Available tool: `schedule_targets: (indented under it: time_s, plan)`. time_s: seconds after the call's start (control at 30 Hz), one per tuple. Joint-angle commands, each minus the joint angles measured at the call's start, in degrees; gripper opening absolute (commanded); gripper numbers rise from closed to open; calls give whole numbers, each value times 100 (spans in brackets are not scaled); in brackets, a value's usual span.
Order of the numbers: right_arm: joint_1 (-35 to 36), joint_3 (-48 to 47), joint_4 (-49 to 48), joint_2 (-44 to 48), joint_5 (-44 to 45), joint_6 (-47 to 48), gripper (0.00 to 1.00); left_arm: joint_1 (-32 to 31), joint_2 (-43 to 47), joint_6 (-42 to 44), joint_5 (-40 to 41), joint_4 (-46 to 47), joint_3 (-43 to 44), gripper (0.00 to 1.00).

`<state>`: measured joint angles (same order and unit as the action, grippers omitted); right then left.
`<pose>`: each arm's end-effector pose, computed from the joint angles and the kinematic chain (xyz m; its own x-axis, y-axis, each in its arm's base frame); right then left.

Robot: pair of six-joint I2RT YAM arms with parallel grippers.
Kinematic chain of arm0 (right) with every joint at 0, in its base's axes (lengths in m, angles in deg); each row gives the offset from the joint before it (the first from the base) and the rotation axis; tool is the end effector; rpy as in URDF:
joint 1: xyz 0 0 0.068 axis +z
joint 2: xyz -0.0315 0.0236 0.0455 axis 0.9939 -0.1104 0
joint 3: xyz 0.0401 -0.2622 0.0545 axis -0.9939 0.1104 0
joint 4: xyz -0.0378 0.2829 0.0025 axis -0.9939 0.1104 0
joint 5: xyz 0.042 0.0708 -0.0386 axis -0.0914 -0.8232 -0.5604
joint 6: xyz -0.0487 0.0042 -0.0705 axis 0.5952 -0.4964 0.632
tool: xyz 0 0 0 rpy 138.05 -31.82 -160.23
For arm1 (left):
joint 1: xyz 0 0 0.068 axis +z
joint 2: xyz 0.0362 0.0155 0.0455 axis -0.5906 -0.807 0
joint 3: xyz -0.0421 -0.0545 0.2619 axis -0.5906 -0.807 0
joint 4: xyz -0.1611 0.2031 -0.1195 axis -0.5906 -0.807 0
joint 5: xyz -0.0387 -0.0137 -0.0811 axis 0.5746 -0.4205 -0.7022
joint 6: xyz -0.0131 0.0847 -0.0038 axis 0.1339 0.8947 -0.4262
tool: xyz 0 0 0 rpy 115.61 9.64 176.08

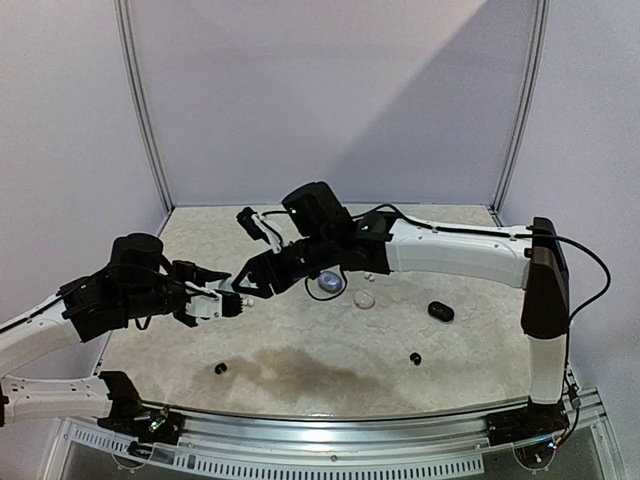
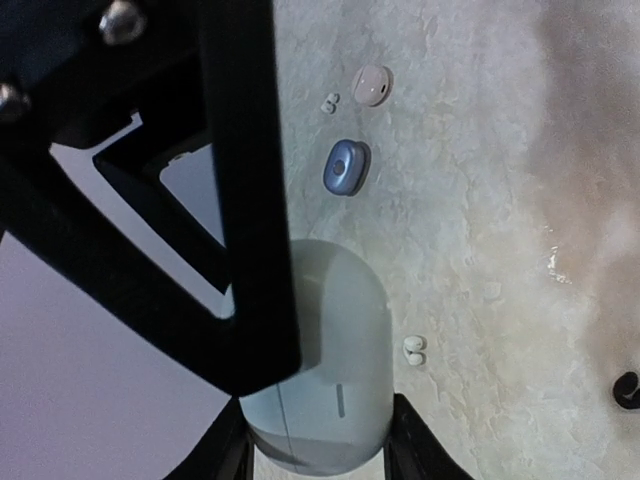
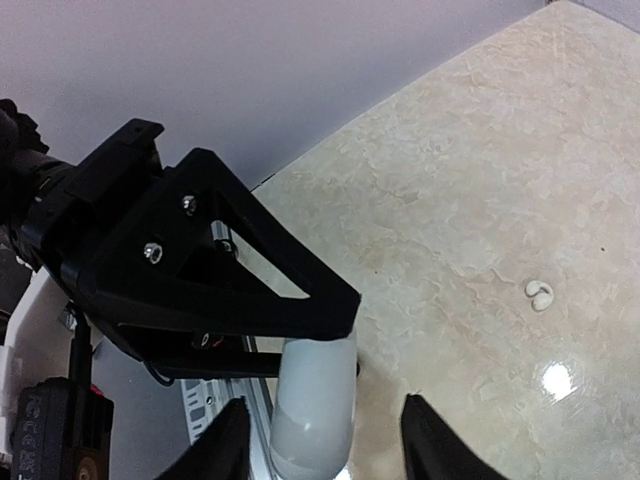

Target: Insert the wireless bluetooth earbuds into the charging case

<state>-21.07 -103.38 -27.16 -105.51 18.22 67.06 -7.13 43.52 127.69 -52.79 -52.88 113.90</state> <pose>0.2241 0.4938 0.2640 -0.5846 -0.3691 -0.7225 -0.8106 0.3019 0.5017 0.1783 -0.1675 0.2416 0.4753 0.8085 -0.3470 0.6091 -0.0178 0.7929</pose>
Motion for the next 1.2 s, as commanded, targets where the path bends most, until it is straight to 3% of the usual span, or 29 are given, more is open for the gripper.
schedule_targets:
  time_s: [0.0, 0.2, 0.3, 0.33, 0.4, 0.43, 0.5, 0.67, 0.93, 1.17]
  plan:
    - [31, -127, -66, -205, -114, -27, 42, -88, -96, -214, -193, 300, -47, 0]
    - [33, -185, 113, -326, -188, 10, 26, -97, -242, -437, -168, 444, -18, 0]
    - [1, -168, 168, -301, -189, 92, 2, -96, -297, -537, -195, 440, 5, 0]
    - [-27, -133, 184, -284, -120, 102, 0, -97, -335, -704, -209, 445, 13, 10]
    - [-152, 51, 153, -193, 84, 4, 0, -88, -449, -1132, -218, 364, 67, 64]
    - [-243, 215, 109, -115, 186, -47, 0, -88, -531, -1381, -213, 255, 150, 83]
    - [-471, 640, -104, 111, 327, -235, 0, -88, -753, -1816, -226, -63, 328, 97]
    - [-1064, 1831, -765, 795, 678, -782, 0, 100, -1599, -3231, -307, -599, 973, 99]
    - [-1569, 2407, -514, 1517, 1290, -361, 0, 1123, -4246, -6887, -502, -1762, 2824, 87]
    - [-1817, 2394, -113, 1552, 1380, 220, 0, 1347, -6107, -8038, -182, -2771, 4329, 89]
